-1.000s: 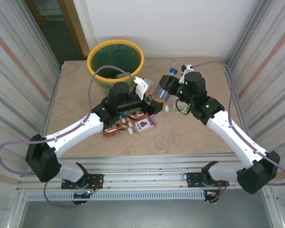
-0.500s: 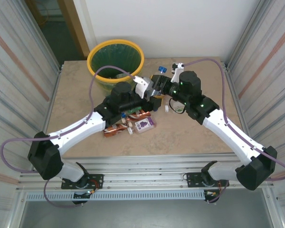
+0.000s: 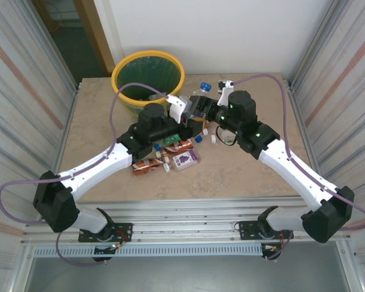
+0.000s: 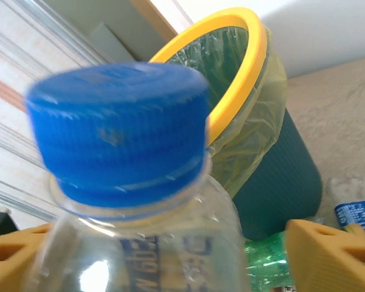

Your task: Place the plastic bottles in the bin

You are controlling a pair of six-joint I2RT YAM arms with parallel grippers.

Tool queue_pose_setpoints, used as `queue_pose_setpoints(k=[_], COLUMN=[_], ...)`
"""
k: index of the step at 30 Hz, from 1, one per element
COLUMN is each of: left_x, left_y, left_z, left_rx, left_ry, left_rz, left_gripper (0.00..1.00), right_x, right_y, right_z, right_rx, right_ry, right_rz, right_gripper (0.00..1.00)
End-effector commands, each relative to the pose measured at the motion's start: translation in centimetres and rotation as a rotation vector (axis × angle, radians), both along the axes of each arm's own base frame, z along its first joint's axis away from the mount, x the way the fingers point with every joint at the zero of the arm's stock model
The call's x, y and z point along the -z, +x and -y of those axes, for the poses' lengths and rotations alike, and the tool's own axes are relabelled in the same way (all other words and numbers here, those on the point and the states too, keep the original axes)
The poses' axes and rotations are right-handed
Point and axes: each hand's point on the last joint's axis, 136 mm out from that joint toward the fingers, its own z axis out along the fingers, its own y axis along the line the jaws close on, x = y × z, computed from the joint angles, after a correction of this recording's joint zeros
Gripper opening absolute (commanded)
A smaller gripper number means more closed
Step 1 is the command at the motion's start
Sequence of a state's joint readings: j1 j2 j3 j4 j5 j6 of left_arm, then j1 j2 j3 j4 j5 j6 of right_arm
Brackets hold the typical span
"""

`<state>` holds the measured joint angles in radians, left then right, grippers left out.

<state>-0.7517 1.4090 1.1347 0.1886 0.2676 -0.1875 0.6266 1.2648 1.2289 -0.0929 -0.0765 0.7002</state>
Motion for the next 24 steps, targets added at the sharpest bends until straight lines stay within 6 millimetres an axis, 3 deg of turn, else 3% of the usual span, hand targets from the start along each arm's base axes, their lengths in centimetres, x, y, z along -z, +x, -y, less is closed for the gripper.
queue_pose_setpoints(k=[1,8,17,24], left_x=[-2.0,-2.3,-3.6,-6.7], left_y=[0.0,0.3,1.4,3.4], left_z=[-0.6,-1.7,-4.1,-7.5], left_rx=[-0.007,-0.029,-0.09,-0.186], left_ry=[-0.029,-0.017,0.004,0.033], left_rz=[0.04,0.044,0.075,0.138], left_gripper=[0.0,0.0,0.0,0.0], right_x=[-3.1,-4.9,-8.6,-7.9], right_y=[-0.7,-0.6,-1.7,-2.5], right_z=[-0.5,0.3,2.9,6.5], right_rx=[-0.037,-0.019,0.02,0.155], right_ry=[0.023,0.015,0.016,-0.032], right_rz=[0.066,0.102,0.198,0.199], right_gripper=[0.98,0.98,0.98,0.98])
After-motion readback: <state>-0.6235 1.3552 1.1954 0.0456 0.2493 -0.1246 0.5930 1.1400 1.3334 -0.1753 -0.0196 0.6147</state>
